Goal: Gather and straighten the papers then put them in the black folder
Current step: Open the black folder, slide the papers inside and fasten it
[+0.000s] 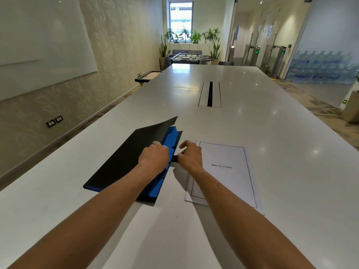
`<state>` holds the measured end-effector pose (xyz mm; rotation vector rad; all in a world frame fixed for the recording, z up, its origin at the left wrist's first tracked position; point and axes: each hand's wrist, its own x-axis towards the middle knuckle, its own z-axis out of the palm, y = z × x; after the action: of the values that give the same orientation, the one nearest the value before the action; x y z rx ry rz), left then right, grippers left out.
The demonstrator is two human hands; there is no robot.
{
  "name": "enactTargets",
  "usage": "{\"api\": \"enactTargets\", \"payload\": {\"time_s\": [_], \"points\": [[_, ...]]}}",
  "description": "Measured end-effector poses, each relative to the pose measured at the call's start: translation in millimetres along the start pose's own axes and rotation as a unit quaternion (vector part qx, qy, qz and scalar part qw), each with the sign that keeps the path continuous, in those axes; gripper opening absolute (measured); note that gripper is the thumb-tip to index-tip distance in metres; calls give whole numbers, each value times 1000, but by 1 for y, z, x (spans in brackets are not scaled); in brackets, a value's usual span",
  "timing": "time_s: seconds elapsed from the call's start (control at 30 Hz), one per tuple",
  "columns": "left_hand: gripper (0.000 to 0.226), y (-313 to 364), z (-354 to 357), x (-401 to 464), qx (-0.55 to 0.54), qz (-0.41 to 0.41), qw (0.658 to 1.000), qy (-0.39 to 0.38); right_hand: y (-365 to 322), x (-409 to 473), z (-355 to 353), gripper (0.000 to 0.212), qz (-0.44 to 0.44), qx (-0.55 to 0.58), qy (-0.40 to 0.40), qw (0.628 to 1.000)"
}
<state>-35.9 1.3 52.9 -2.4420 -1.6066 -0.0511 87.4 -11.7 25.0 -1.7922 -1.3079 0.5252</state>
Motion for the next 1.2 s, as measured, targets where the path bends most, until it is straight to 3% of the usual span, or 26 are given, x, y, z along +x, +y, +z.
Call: {"api": "enactTargets", "payload": {"time_s": [0.1,0.27,0.5,0.73,0.93,1.0,1.2], "points": [[40,-5,-9,2,-68,-41,997,4,-4,0,-5,34,-8,4,-3,1000],[88,-15,-16,3,-35,-49,998,-36,-5,2,-7,33,-12,3,-1,1000],[76,-19,-23,2,1,-75,997,-28,-4,-1,-7,35,-5,13,-3,1000],[52,-30,-37,3,-99,-87,990,-42,-1,-1,-10,35,-7,20,3,1000],[83,-35,-41,4,-114,-54,991,-41,4,-4,-9,28,-6,18,-5,1000],[77,-30,-38,3,-103,-34,993,-53,6,-6,-8,32,-9,23,-18,1000],[13,-5,-26,2,-95,-68,990,-76,16,-18,-23,47,-27,13,10,1000]]}}
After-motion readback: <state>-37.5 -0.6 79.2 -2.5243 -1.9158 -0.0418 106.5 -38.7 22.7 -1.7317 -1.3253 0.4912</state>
